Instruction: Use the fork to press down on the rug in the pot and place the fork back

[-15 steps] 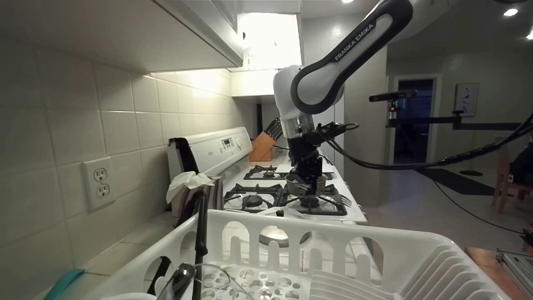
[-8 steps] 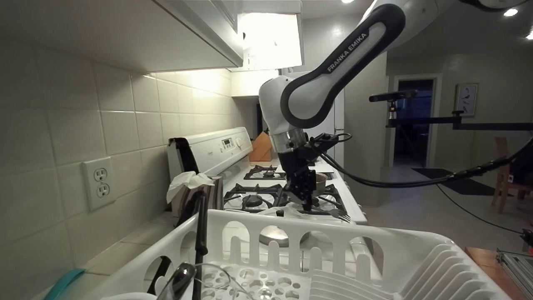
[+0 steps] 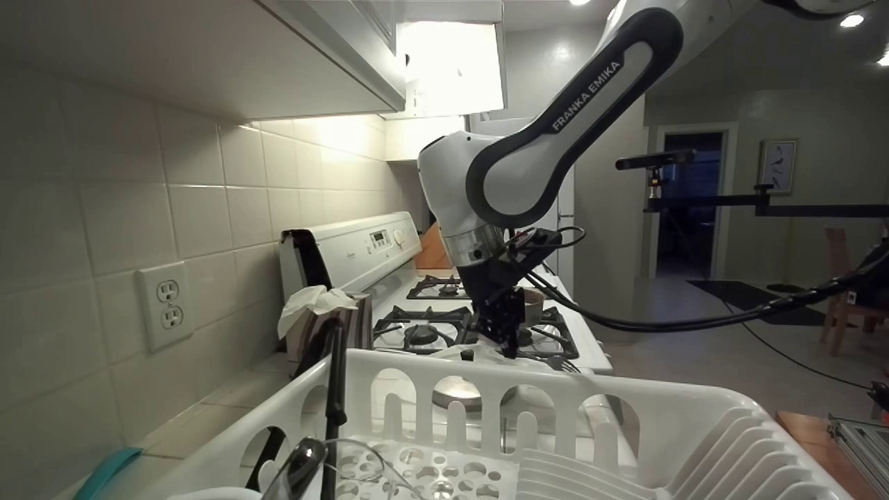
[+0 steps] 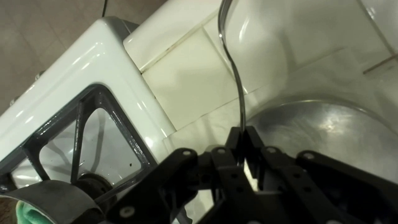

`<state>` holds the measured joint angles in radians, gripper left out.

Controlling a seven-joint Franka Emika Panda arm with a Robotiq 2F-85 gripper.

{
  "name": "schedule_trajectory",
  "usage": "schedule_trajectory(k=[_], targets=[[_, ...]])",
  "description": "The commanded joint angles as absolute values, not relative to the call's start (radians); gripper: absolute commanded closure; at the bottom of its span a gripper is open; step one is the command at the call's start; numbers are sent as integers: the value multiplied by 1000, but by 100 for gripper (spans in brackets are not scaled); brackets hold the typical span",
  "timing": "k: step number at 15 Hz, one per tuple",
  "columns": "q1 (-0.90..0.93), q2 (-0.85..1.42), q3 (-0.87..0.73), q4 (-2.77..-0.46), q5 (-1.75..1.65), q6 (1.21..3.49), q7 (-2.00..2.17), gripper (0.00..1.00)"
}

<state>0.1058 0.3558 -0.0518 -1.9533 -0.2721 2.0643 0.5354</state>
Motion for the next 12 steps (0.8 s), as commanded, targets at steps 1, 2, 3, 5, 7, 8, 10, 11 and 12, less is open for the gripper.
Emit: schedule_trajectory(k=[1,2,3,5,7,8,10,11,12], targets=[[142,359,-73,-1943,-341,2032,608,98],[146,360,-74,-1943,-354,2024,621,98],[149,361,-75,-1942,-366,2019,635,98],[151,365,-74,-1935,-380,1996,652,98],[145,371,-68,-1935,-379,2012,645,98],[143,373,-66,-1934,-375,2017,641,98],[140,380,-65,-1942,-380,2066,634,98],[137,385,-65,-1944,-376,2086,626,98],[137,388,-64,-1946,-371,2095,622,98]])
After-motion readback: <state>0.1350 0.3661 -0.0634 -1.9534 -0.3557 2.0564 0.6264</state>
